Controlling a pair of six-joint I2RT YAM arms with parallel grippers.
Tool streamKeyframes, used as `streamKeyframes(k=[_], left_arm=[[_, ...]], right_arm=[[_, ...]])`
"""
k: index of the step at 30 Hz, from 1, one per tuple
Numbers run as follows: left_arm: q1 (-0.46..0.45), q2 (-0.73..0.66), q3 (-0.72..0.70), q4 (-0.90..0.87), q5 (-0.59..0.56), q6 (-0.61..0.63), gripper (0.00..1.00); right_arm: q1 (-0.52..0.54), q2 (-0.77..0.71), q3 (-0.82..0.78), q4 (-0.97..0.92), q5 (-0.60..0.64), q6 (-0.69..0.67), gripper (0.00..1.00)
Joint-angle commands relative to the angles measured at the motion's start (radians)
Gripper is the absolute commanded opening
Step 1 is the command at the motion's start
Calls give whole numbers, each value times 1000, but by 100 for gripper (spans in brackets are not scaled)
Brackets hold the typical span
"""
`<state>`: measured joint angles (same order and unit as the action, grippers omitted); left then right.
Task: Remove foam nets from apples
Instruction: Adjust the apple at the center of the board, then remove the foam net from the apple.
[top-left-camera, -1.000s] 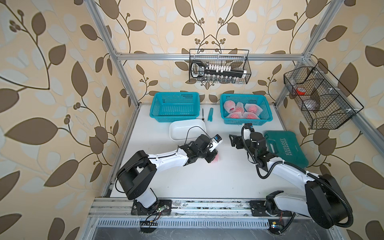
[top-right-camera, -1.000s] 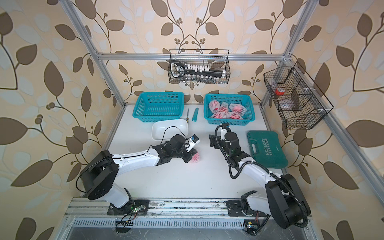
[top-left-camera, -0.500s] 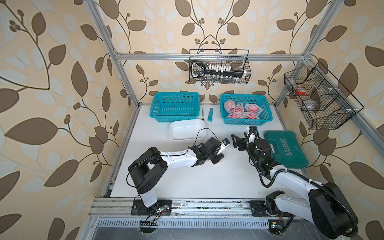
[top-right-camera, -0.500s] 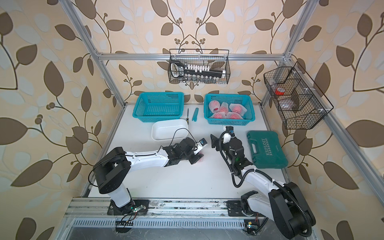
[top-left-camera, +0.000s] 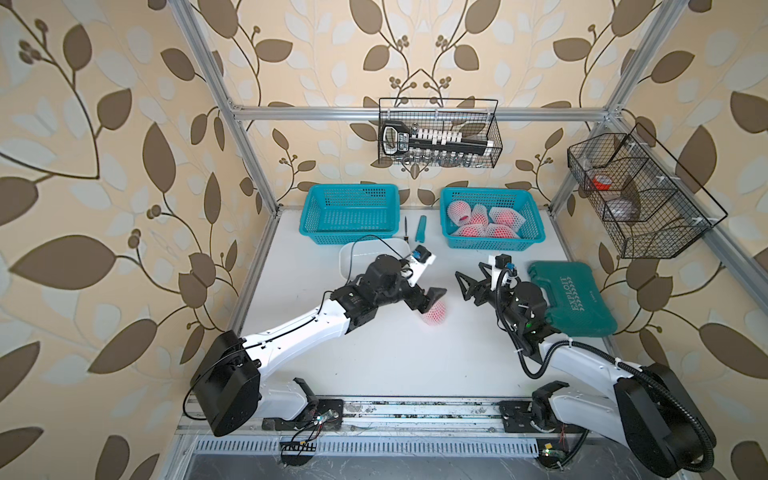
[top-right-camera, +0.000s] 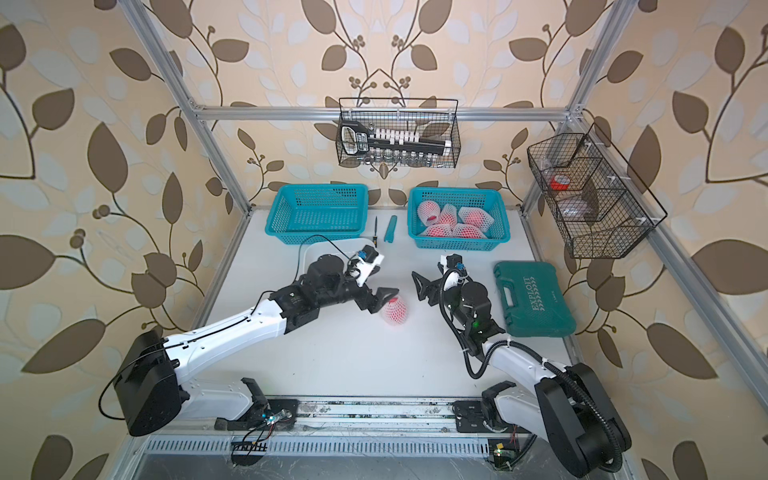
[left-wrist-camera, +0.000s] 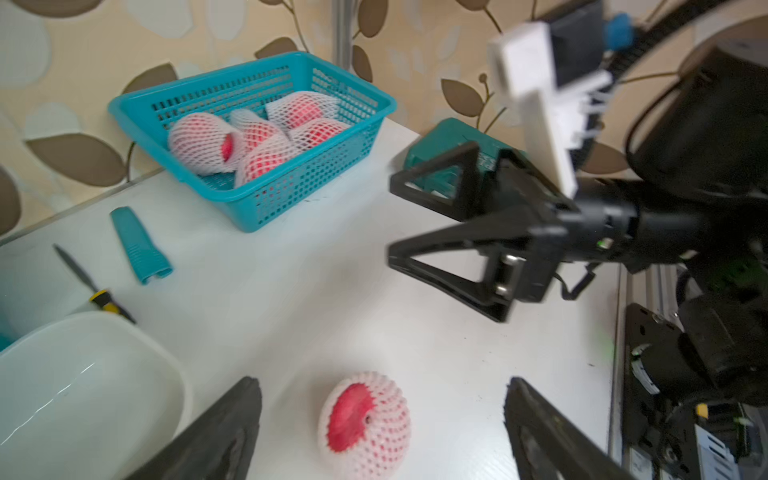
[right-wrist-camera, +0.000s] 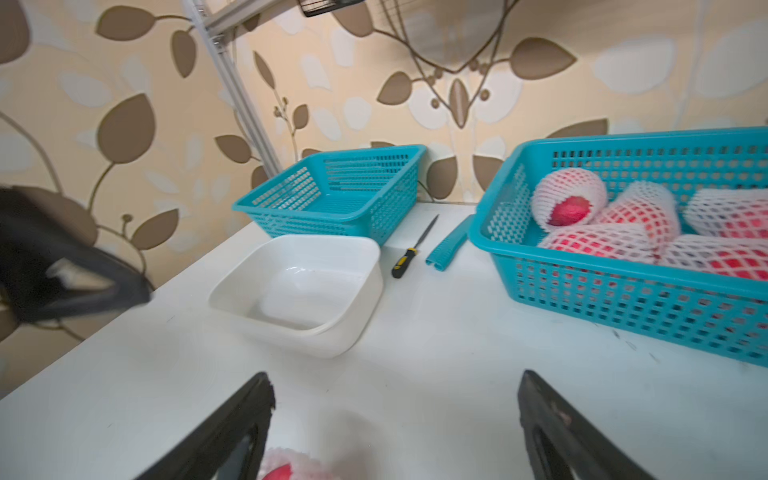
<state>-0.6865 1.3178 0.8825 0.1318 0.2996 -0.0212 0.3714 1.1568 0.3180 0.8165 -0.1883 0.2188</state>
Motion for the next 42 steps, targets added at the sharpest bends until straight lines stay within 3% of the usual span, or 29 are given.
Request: streamKeyframes(k=[1, 8, 23, 36, 41, 42], left_arm=[[66, 45, -67, 5, 195, -114, 97], [61, 200, -30, 15, 299, -132, 99], [24, 378, 31, 78, 232, -117, 96], [-3, 420, 102, 45, 256, -68, 71], [-17, 413, 97, 30, 246, -57, 68], [-18, 411, 94, 31, 248, -55, 62]], right_arm=[[40, -13, -32, 114, -136, -73, 94], [48, -35, -50, 122, -119, -72, 95], [54, -73, -68, 117, -102, -64, 95], [55, -20, -37, 78, -77, -59, 96], [55, -17, -35, 76, -61, -59, 96], [56, -16, -34, 74, -59, -59, 95]])
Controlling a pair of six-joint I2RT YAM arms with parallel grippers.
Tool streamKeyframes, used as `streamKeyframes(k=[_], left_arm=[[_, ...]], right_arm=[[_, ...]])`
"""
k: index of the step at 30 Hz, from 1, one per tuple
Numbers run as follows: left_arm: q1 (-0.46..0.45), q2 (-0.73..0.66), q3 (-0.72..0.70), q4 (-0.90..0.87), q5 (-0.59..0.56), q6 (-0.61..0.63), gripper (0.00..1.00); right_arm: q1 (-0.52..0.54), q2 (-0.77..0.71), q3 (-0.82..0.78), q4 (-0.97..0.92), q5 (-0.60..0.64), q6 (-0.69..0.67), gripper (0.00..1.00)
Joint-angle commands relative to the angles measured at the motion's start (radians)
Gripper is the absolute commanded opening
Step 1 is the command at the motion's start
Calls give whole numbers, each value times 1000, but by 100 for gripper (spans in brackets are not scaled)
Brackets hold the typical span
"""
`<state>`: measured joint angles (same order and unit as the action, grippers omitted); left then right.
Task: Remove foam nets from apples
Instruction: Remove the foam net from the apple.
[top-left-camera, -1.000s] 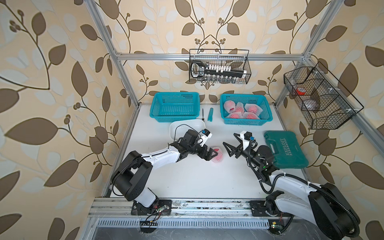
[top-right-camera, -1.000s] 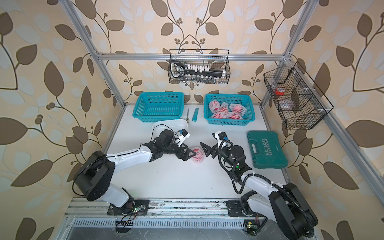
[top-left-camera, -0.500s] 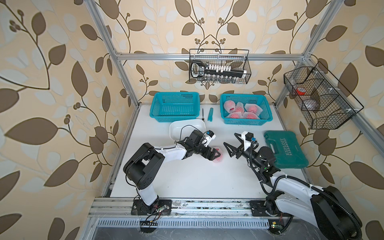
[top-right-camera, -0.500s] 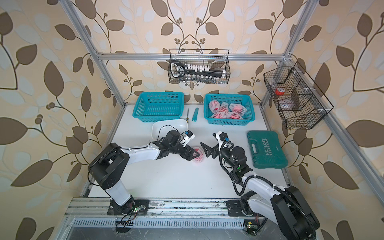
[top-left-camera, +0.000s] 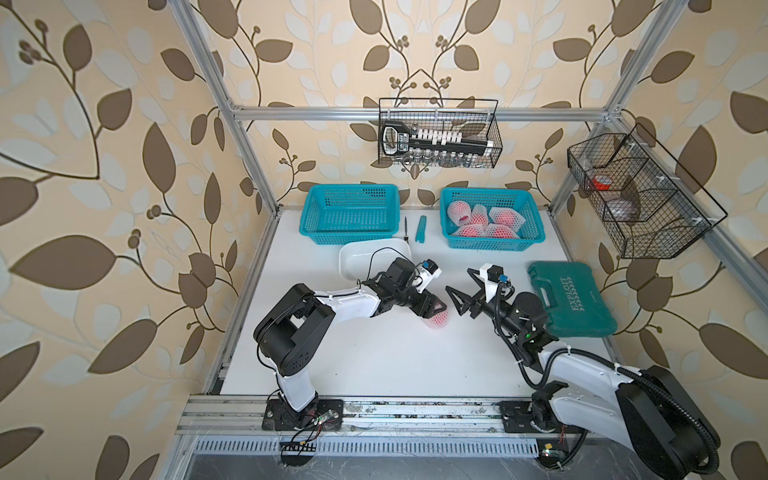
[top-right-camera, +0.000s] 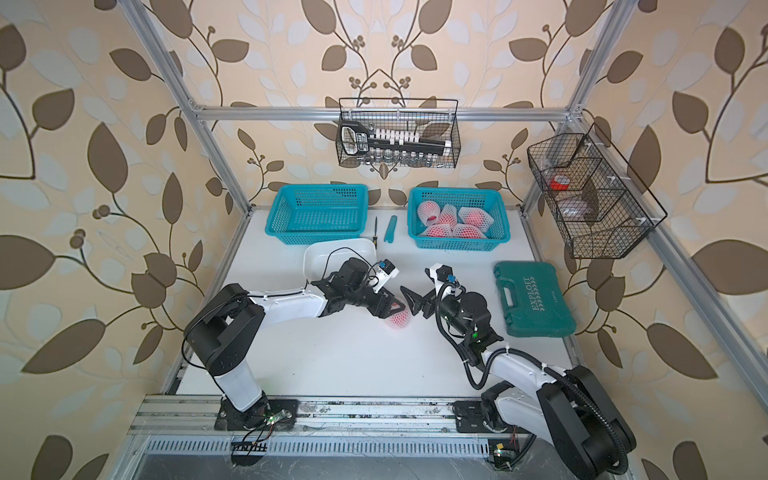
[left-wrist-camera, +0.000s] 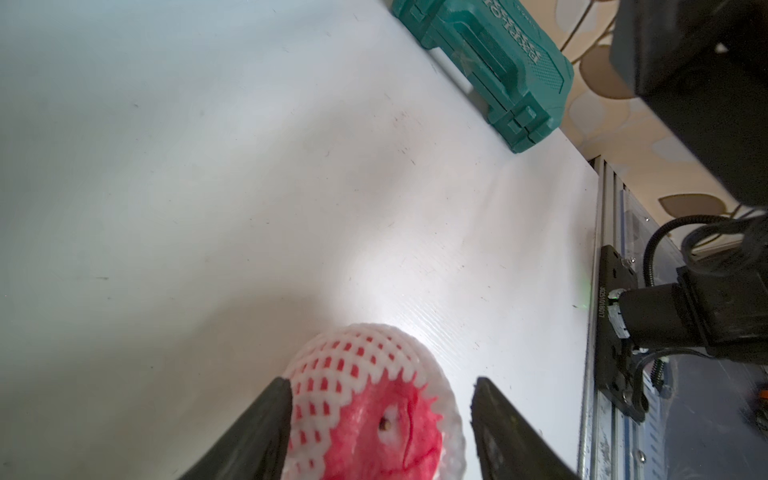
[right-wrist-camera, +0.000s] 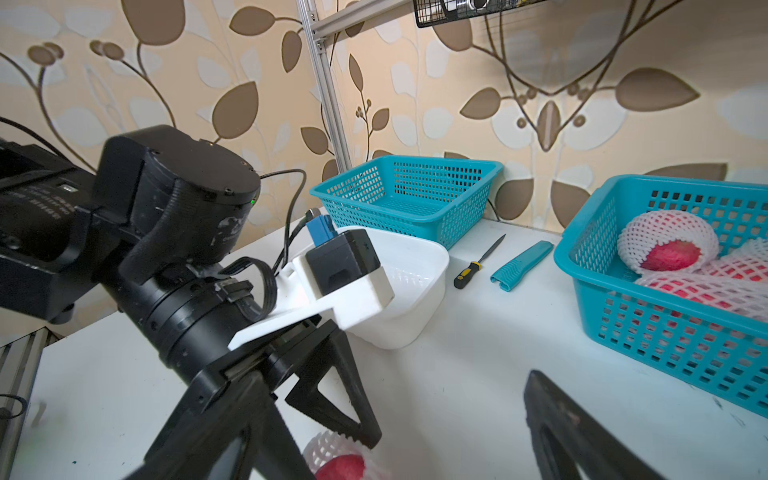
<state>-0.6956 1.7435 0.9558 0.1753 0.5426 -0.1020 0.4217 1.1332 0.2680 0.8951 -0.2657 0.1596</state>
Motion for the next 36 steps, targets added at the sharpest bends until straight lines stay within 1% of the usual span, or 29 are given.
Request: streamKeyframes(k=[1, 6, 9, 14, 18, 20, 22, 27, 29, 33, 36], left_arm=[[-10, -15, 17, -12, 5, 26, 56], [-12, -19, 13, -14, 1, 32, 54], [-12, -27, 12, -14, 4, 32, 41], [-12, -29, 14, -16, 7, 38, 32], [-12, -37, 6, -1, 11, 30, 20], [-12, -40, 5, 0, 14, 29, 18], [-12, -43, 7, -4, 13, 29, 11], [-12, -68, 7, -12, 16, 28, 7], [-12, -86, 8, -20, 13, 30, 3], [-13, -114, 20, -44, 8, 40, 0], [-12, -122, 36, -63, 3, 55, 0]], right_arm=[[5, 11, 16, -6, 21, 1, 96], [5, 13, 20, -9, 26, 3, 96], [6, 13, 21, -17, 37, 1, 96], [6, 9, 21, -22, 39, 2, 96], [5, 3, 21, -29, 47, 0, 96], [6, 4, 21, -30, 48, 0, 96], [5, 5, 24, -33, 48, 0, 96], [6, 3, 24, -36, 52, 1, 95], [5, -3, 22, -38, 55, 0, 96], [5, -14, 19, -43, 68, 1, 96], [6, -19, 17, -45, 74, 0, 96]])
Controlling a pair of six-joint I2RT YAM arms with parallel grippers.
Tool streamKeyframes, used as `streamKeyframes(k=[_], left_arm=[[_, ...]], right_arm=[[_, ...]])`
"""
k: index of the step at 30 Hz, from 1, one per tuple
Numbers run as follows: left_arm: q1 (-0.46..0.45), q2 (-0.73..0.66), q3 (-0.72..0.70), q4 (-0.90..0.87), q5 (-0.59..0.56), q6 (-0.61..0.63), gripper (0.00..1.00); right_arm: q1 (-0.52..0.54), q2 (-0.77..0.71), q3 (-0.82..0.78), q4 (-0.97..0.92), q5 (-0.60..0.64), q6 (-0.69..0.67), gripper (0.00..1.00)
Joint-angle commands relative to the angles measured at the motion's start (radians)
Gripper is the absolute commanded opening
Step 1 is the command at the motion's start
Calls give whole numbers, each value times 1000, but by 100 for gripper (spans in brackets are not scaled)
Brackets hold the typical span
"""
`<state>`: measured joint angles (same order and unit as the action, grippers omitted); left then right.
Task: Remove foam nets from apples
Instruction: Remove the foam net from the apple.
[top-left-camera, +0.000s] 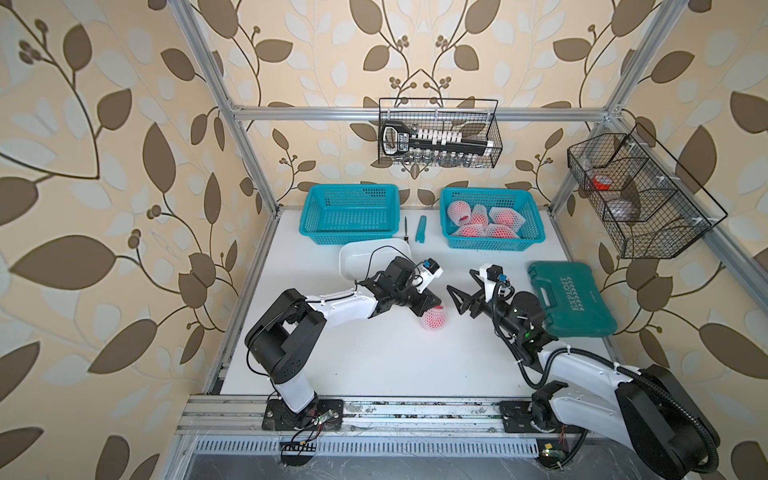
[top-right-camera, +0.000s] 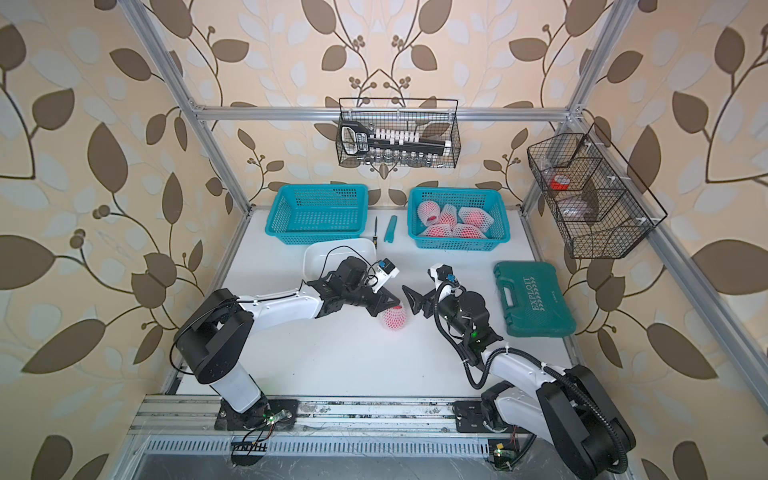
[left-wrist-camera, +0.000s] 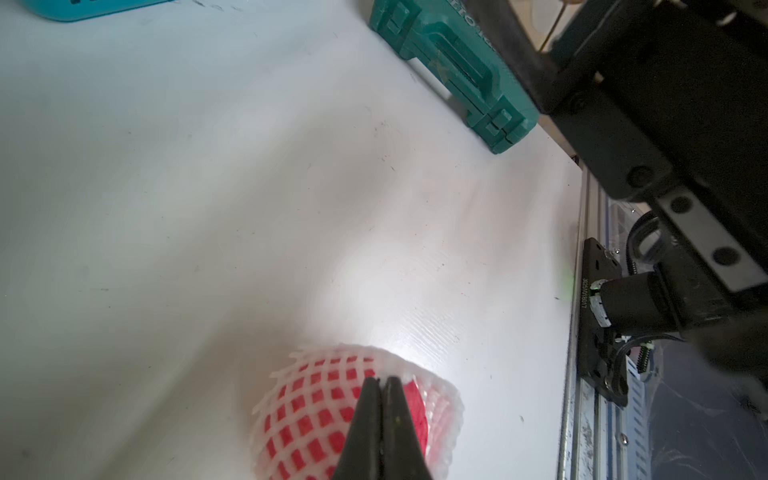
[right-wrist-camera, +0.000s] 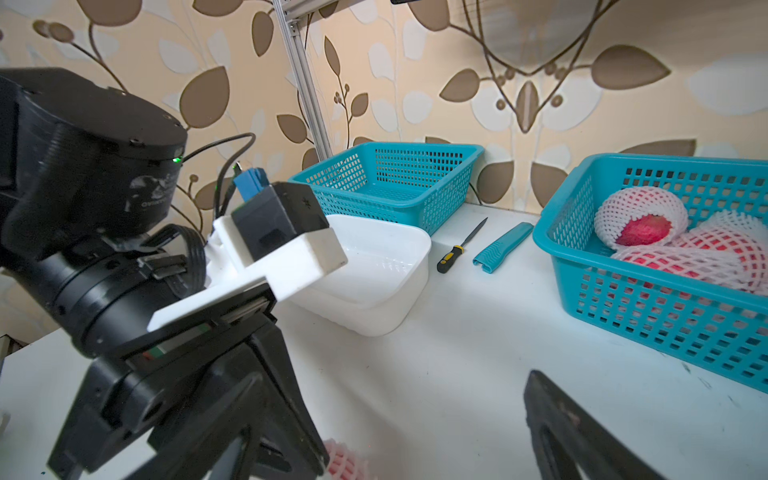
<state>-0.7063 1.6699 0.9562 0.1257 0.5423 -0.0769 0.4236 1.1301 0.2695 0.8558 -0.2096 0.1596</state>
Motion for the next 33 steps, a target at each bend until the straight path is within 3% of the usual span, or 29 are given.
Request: streamKeyframes(k=[1, 13, 17, 21, 24, 30, 33], left_arm=[[0, -45, 40, -16, -5, 36, 0], [25, 25, 91, -35, 34, 21, 0], [24, -20, 78, -8, 16, 9, 0], [29, -64, 136, -103, -27, 47, 0], [58, -100, 166, -134, -41, 32, 0], [181, -169, 146, -20, 1, -124, 0], [244, -198, 127, -1, -32, -169, 0]], right_arm=[[3, -16, 17, -8, 18, 0, 95], [4, -32, 10, -17, 46, -2, 96], [3, -35, 10, -19, 54, -2, 96], [4, -35, 9, -21, 65, 0, 96], [3, -34, 11, -23, 69, 3, 96], [4, -39, 11, -31, 95, 10, 95], [4, -40, 10, -35, 105, 11, 96]])
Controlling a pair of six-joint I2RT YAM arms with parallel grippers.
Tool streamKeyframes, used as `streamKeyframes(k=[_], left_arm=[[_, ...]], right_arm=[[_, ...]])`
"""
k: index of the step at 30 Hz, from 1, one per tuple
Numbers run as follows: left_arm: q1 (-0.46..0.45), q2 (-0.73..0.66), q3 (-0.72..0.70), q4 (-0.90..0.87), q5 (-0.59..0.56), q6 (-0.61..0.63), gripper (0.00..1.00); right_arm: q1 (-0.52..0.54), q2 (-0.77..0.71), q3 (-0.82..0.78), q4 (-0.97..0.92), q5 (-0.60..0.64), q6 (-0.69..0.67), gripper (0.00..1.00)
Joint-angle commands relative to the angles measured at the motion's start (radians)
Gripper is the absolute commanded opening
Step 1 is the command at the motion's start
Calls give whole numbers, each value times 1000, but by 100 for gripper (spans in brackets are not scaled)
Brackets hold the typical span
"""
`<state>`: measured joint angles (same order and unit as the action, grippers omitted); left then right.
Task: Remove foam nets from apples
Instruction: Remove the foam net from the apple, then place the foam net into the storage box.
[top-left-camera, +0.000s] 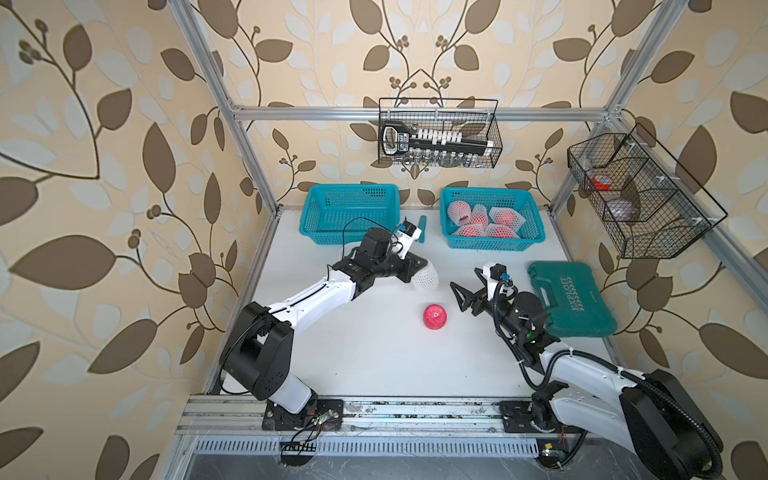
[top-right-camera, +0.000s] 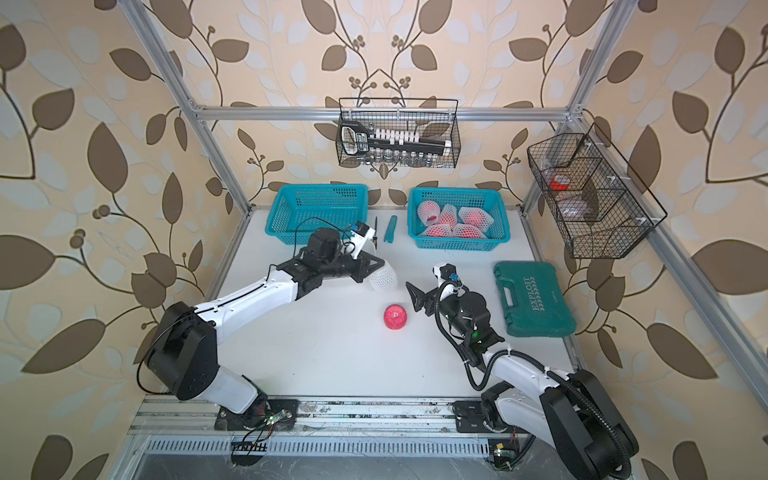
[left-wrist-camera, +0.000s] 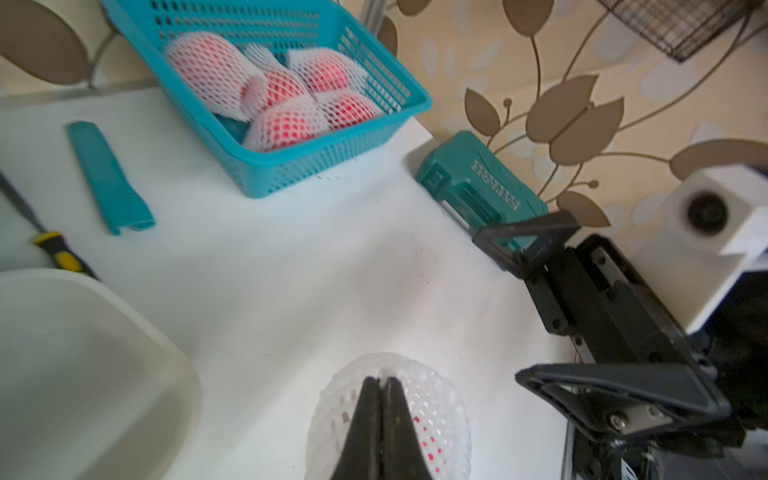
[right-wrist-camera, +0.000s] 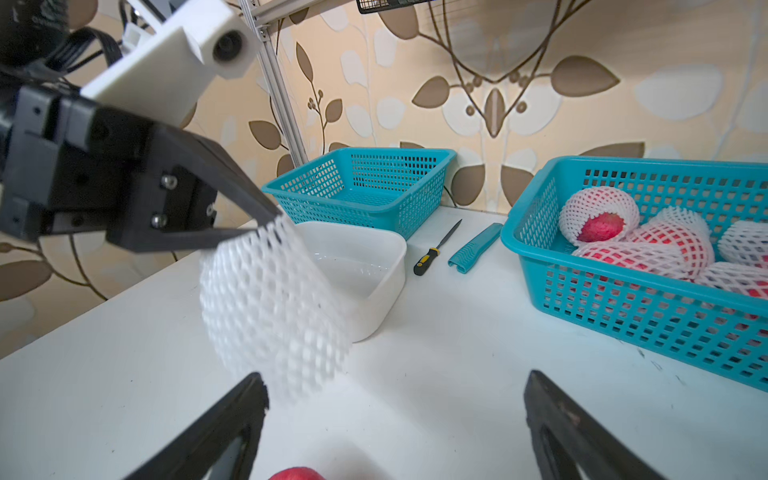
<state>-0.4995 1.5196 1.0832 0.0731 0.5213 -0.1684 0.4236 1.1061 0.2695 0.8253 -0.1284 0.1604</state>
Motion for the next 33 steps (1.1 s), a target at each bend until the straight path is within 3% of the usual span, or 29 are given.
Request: streamKeyframes(k=[1, 5, 8, 14, 22, 26, 29, 31, 32, 33], left_arm=[[68, -56, -11, 48, -42, -101, 0], [213, -71, -123, 180, -128, -312, 0], [262, -53, -205, 303, -194, -401, 0], [268, 46, -202, 375, -266, -430, 0], [253, 243, -139, 617, -197, -505, 0], [211, 291, -90, 603, -235, -469, 3], [193, 303, -92, 613, -270, -467, 21], [193, 296, -113, 618, -303, -477, 42], [193, 286, -129, 615, -322, -478, 58], [193, 270, -144, 606, -338, -473, 62]], right_arm=[[4, -17, 10, -5, 27, 11, 96], [4, -14, 11, -5, 21, 17, 96], [4, -6, 14, 0, 14, 21, 96], [4, -5, 14, 2, 7, 23, 95], [4, -21, 16, -12, -2, 22, 96], [4, -41, 14, -25, 6, 11, 96], [3, -49, 14, -35, 13, 5, 96], [3, -49, 14, -35, 13, 4, 96], [4, -52, 14, -37, 12, 4, 96], [4, -51, 14, -37, 12, 3, 96]])
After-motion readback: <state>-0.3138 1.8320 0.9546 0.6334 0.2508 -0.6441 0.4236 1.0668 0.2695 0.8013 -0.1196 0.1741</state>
